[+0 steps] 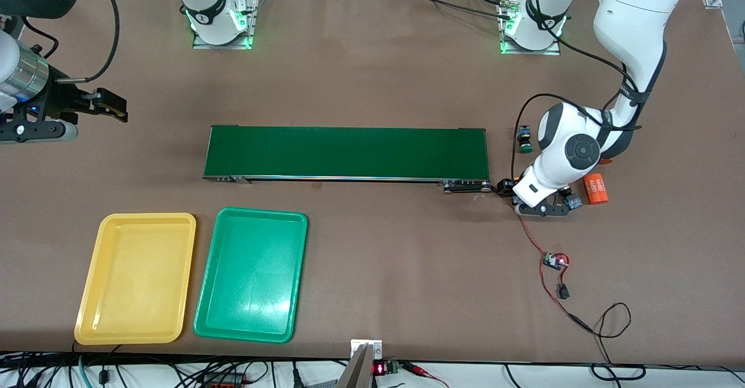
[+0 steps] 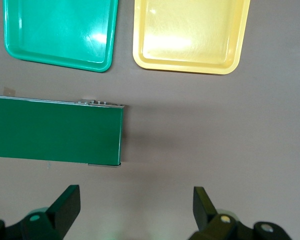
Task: Sort buttons by color to trays
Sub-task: 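Grasp the blue yellow-based button with the left gripper and lift it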
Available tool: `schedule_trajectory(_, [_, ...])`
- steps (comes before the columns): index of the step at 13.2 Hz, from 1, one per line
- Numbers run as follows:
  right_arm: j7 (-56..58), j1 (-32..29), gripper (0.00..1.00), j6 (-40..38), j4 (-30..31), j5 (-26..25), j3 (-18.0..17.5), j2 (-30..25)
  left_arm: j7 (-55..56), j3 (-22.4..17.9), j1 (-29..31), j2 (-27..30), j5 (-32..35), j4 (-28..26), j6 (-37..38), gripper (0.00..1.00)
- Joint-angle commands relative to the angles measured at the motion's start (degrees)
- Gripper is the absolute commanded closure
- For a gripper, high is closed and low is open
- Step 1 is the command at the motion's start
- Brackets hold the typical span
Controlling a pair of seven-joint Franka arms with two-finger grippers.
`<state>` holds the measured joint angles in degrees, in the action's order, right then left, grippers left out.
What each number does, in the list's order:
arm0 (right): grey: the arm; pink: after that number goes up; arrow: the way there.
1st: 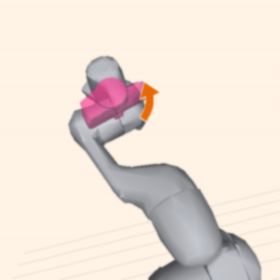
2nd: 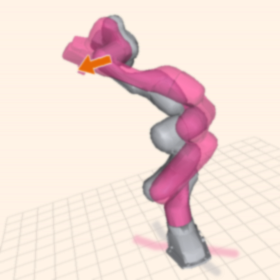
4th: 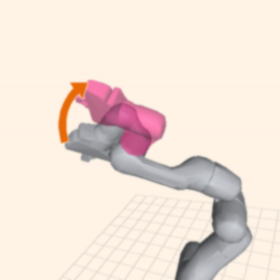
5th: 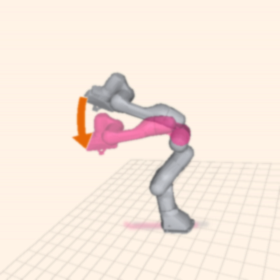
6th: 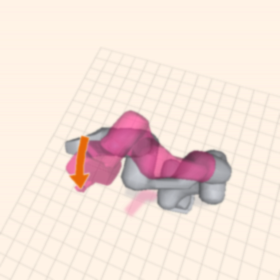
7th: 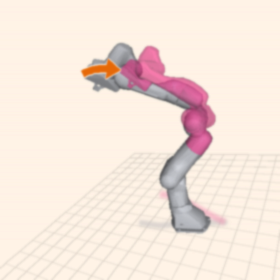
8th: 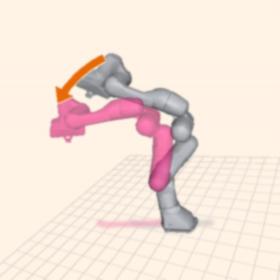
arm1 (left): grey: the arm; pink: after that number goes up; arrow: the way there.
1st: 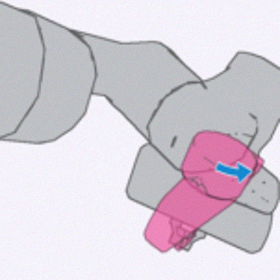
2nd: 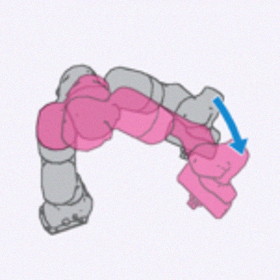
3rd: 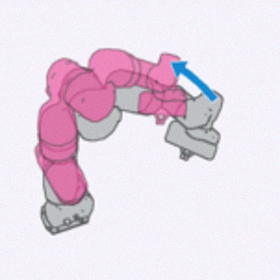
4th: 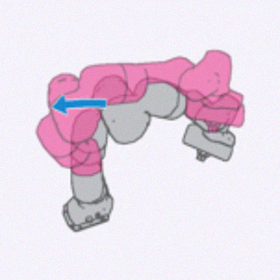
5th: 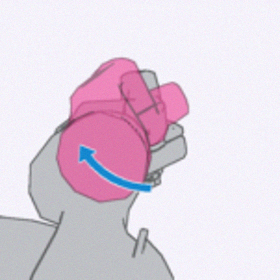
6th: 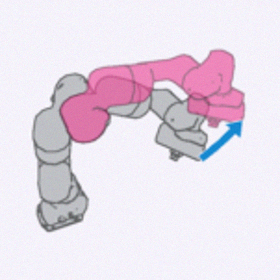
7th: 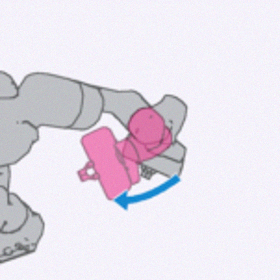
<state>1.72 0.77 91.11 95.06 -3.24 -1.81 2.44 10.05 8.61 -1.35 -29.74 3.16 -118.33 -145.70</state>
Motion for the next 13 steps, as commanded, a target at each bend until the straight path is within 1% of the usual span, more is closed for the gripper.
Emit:
schedule_trajectory(1, [-0.58, 0.2, 0.0, -0.5, 0.3, -0.81, -0.04, -0.25, -2.58, 0.0, 0.91, 0.38, 0.0, 0.03, 0.15, 0.65])
schedule_trajectory(3, [-0.58, 0.2, 0.0, -0.5, 0.3, -0.89, -0.04, -0.25, -2.32, 0.09, 0.91, 1.7, 0.0, 0.12, 0.59, 0.84])
schedule_trajectory(4, [-0.58, 0.11, 0.0, -0.41, 0.3, -0.89, -0.04, -0.16, -2.23, 0.09, 0.91, 3.27, 0.0, 0.73, 2.33, 0.89])
schedule_trajectory(5, [-0.58, 0.2, 0.0, -0.41, 0.3, -0.89, -0.04, -0.16, -2.23, 0.09, 0.91, 5.46, 0.0, 2.22, 6.52, 0.89])
schedule_trajectory(6, [-0.58, 0.37, 0.0, -0.41, 0.3, -0.89, -0.04, -0.16, -2.23, 0.17, 0.91, 7.49, 0.0, 5.1, 13.96, 0.89])
schedule_trajectory(7, [-0.58, 1.07, 0.0, -0.32, 0.13, -0.89, -0.04, -0.16, -2.32, 0.61, 0.73, 8.29, 0.0, 8.87, 21.69, 0.89])
schedule_trajectory(8, [-0.58, 1.34, 0.0, -0.32, 0.13, -0.89, 0.05, -0.24, -2.32, 1.48, 0.12, 8.3, 0.0, 12.22, 28.91, 0.88])
schedule_trajectory(9, [-0.58, 1.34, 0.0, -0.41, 0.13, -0.89, -0.04, -0.16, -1.62, 4.1, -0.14, 8.04, -0.17, 13.47, 32.37, 0.88])
schedule_trajectory(10, [-0.58, 1.34, 0.0, -0.32, 0.13, -0.89, -0.04, -0.24, -1.53, 6.65, -0.15, 8.03, -0.17, 13.22, 32.84, 0.85])
schedule_trajectory(12, [-0.66, 1.34, 0.0, -0.41, 0.13, -0.89, 0.05, -0.16, 0.12, 10.79, -0.76, 6.72, -0.35, 12.69, 32.67, 0.85])
schedule_trajectory(13, [-0.66, 1.34, 0.0, -0.41, 0.13, -0.89, 0.05, -0.16, 2.4, 11.59, -1.11, 6.19, -0.26, 11.99, 32.32, 0.85])
